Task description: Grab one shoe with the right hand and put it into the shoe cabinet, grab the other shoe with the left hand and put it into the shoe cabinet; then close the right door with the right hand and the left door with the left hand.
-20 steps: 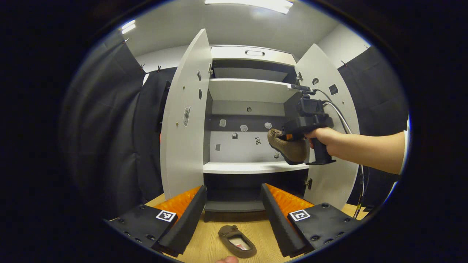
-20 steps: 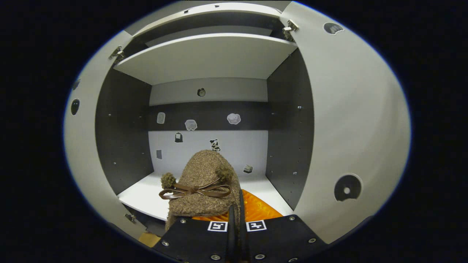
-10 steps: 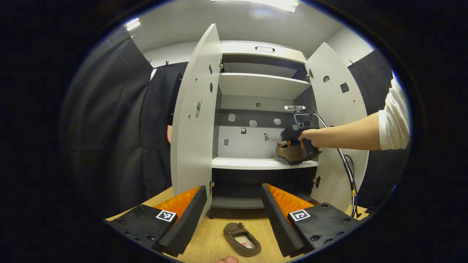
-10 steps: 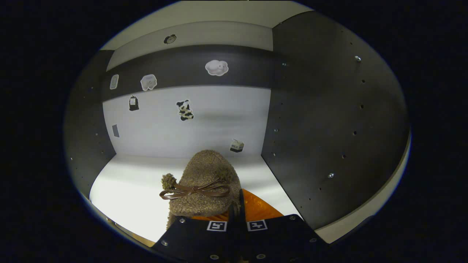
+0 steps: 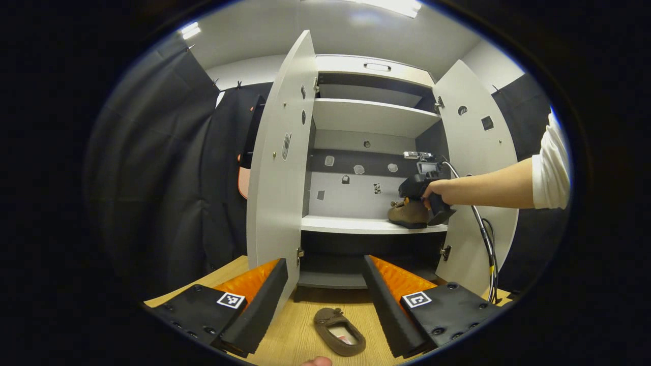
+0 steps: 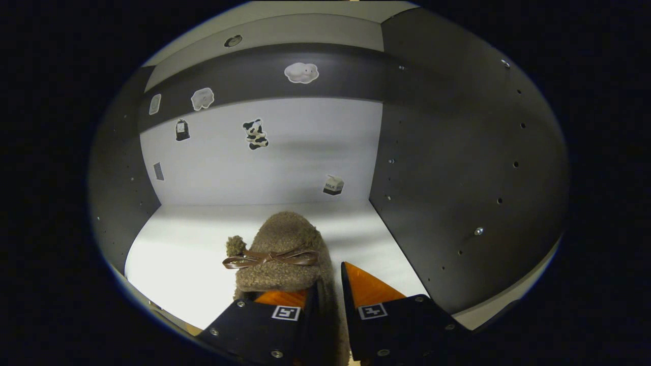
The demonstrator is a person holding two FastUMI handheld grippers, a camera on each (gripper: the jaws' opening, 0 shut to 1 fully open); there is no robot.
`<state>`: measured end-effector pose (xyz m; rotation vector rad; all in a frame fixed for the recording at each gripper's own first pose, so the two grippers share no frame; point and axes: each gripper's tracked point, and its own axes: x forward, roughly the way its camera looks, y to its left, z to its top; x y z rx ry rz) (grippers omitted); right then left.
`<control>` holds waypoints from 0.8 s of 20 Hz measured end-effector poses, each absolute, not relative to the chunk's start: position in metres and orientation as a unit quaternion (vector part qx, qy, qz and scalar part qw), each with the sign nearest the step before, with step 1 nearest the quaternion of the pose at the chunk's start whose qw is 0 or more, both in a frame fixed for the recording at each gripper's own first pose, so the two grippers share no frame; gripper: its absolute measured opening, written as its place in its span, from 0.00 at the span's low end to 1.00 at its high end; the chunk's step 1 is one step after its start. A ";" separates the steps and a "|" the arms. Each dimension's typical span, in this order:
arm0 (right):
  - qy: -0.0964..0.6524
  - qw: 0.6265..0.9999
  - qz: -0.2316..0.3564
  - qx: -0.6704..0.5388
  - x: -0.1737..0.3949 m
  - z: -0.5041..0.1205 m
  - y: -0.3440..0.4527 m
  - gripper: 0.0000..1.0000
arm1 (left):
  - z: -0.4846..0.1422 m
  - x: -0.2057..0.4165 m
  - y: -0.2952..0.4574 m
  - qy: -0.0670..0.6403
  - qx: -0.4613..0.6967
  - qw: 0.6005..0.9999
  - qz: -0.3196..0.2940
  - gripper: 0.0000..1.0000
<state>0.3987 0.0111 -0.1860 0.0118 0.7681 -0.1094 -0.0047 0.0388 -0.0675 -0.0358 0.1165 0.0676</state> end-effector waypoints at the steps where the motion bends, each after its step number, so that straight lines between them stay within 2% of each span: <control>1: 0.373 0.927 -0.049 0.003 0.396 -0.182 0.010 0.29 | -0.069 -0.005 0.039 0.059 -0.020 0.997 0.034 0.94; 2: 0.371 0.927 -0.046 0.000 0.394 -0.178 0.008 0.37 | -0.068 -0.006 0.040 0.059 -0.022 0.997 0.034 0.96; 3: 0.370 0.928 -0.040 0.001 0.390 -0.174 0.008 0.36 | -0.068 -0.006 0.041 0.059 -0.023 0.997 0.034 0.96; 4: 0.367 0.930 -0.035 0.000 0.387 -0.168 0.009 0.51 | -0.067 -0.006 0.041 0.058 -0.023 0.997 0.034 0.96; 6: 0.355 0.935 -0.026 -0.003 0.380 -0.154 0.009 0.66 | -0.065 -0.005 0.040 0.055 -0.021 0.998 0.033 0.96; 8: 0.342 0.939 -0.014 -0.018 0.369 -0.140 0.012 0.75 | -0.064 -0.006 0.039 0.053 -0.021 0.998 0.031 0.96; 10: 0.312 0.950 0.002 -0.025 0.359 -0.117 0.021 0.80 | -0.065 -0.006 0.038 0.054 -0.024 0.998 0.029 0.99; 11: 0.297 0.954 0.012 -0.023 0.353 -0.105 0.028 0.81 | -0.065 -0.007 0.037 0.056 -0.025 0.998 0.028 0.96; 14: 0.252 0.967 0.035 -0.020 0.332 -0.066 0.044 0.85 | -0.061 -0.008 0.033 0.054 -0.025 0.998 0.023 0.96; 15: 0.236 0.971 0.044 -0.015 0.323 -0.053 0.050 0.86 | -0.059 -0.008 0.033 0.051 -0.024 0.998 0.023 0.99; 16: 0.224 0.973 0.052 -0.010 0.313 -0.041 0.053 0.88 | -0.058 -0.008 0.033 0.050 -0.022 0.998 0.023 0.96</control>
